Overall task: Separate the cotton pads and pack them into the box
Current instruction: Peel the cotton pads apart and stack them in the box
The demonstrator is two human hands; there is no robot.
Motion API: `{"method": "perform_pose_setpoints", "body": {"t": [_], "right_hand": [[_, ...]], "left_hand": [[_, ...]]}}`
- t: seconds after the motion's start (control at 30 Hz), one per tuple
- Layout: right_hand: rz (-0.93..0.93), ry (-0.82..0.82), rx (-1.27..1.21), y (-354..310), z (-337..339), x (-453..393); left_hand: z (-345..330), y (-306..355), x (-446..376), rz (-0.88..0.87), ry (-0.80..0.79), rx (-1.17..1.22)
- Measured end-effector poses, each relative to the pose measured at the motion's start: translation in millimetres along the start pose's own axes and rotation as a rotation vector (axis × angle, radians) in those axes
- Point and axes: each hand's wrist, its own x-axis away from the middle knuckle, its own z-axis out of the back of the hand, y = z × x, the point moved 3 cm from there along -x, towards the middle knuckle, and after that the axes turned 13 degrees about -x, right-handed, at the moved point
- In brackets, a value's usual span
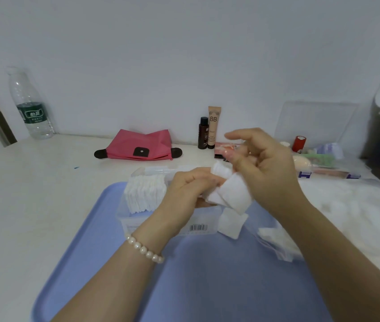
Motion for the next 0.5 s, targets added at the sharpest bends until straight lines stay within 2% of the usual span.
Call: {"method": "perform_pose_setpoints", "body": {"t": [0.1,0.23,0.33,0.4,0.5], "right_hand": [[-0.08,-0.016,0.088,7.4,-0.4,0.4],[-0.317,0.136,-0.162,7.5,6.1,-3.6],[-0.449,0.098,-0.259,8.6,11.2,-4.7],[-0.465,0.055,-0.252,10.2,9.8,-3.9],[-0.427,0.083,-0.247,9.7,11.3,-6.1]], "left_hand": [[-1.9,2.9,3.4,-0.042,0.004,-0.07],[-0.1,5.5,3.6,-0.022,0.12,-0.076],[7.5,5.5,1.3,-0.006,0.232,-0.005],[8.6,6.5,1.1,0.0,0.254,0.024],[8.8,5.7,0.4,0.01,0.244,0.054]]}}
